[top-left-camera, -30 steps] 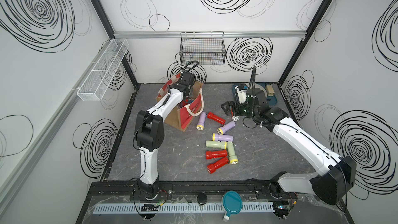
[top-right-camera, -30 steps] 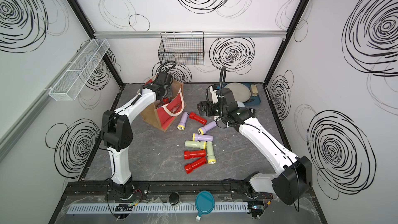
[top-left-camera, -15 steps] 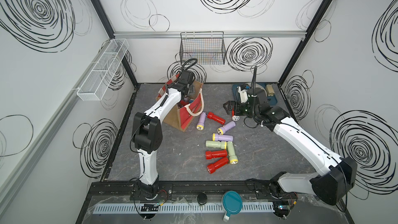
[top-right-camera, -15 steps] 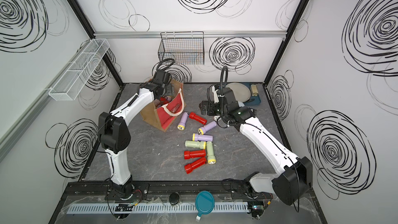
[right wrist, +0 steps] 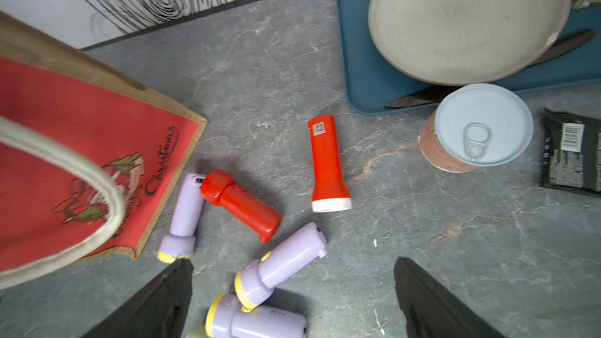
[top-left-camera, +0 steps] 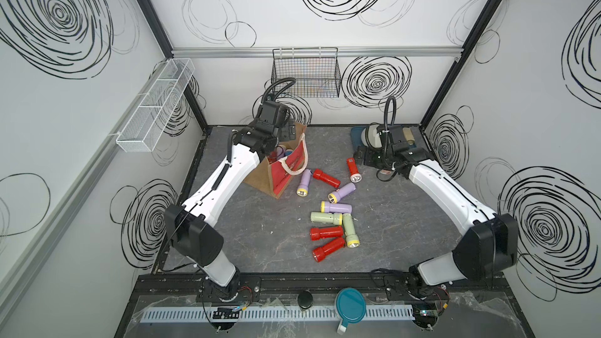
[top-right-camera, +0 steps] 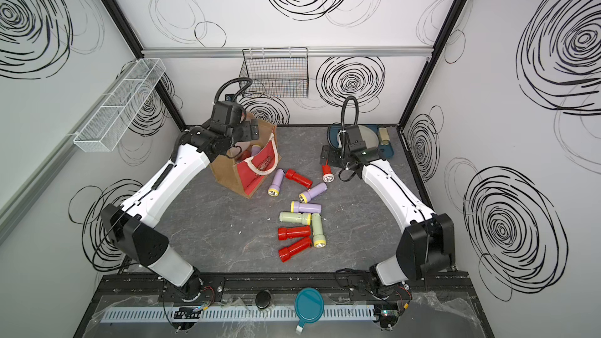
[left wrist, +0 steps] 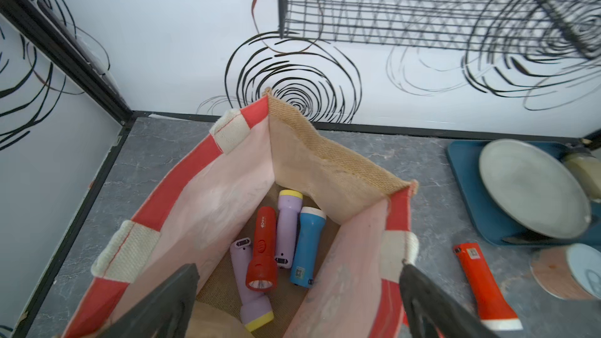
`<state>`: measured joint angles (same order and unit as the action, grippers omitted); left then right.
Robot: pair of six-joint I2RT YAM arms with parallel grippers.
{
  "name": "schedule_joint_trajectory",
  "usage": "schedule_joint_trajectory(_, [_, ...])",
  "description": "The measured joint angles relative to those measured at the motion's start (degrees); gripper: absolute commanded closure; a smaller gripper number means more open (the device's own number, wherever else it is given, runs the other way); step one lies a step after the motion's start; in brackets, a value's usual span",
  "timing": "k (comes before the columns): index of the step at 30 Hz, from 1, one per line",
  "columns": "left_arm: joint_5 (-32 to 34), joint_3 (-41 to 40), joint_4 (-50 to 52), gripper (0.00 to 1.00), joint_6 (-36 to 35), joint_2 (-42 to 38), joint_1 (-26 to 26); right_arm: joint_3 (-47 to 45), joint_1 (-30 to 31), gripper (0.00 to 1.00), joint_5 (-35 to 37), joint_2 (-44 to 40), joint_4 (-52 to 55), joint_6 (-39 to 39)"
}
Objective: Put the flashlights into the tote bags
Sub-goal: Pick up the flashlight from the center of the board.
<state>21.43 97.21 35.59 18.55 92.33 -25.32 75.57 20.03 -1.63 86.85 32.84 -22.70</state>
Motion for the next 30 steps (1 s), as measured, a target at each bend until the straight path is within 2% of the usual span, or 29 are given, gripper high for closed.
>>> schedule_joint_trajectory(8, [-2.4, -9.1, -1.2, 0.01, -0.3, -10.5, -8.9, 10.2, -2.0, 0.07, -0.2, 16.3, 2.7, 4.1])
schedule_joint_trajectory(11, [-4.7, -12.0, -3.2, 0.01, 0.6, -13.4, -11.9, 18.0, -2.4, 0.11, -0.3, 24.8, 6.8, 5.3])
schedule_joint_trajectory(15, [-6.9, -15.0, -5.9, 0.01, 1.9, -15.3, -15.5, 24.8, -2.6, 0.20, -0.4, 33.8, 9.3, 6.7])
schedule_joint_trajectory(20, [-8.8, -18.6, -8.4, 0.01, 4.3, -15.6, -18.2, 26.4, -2.7, 0.24, -0.2, 38.5, 11.9, 7.4])
schedule_joint_trajectory(30, [-10.5, -20.3, -10.6, 0.01, 7.2, -15.8, -18.0, 28.2, -2.6, 0.39, 0.2, 43.3, 12.6, 8.3])
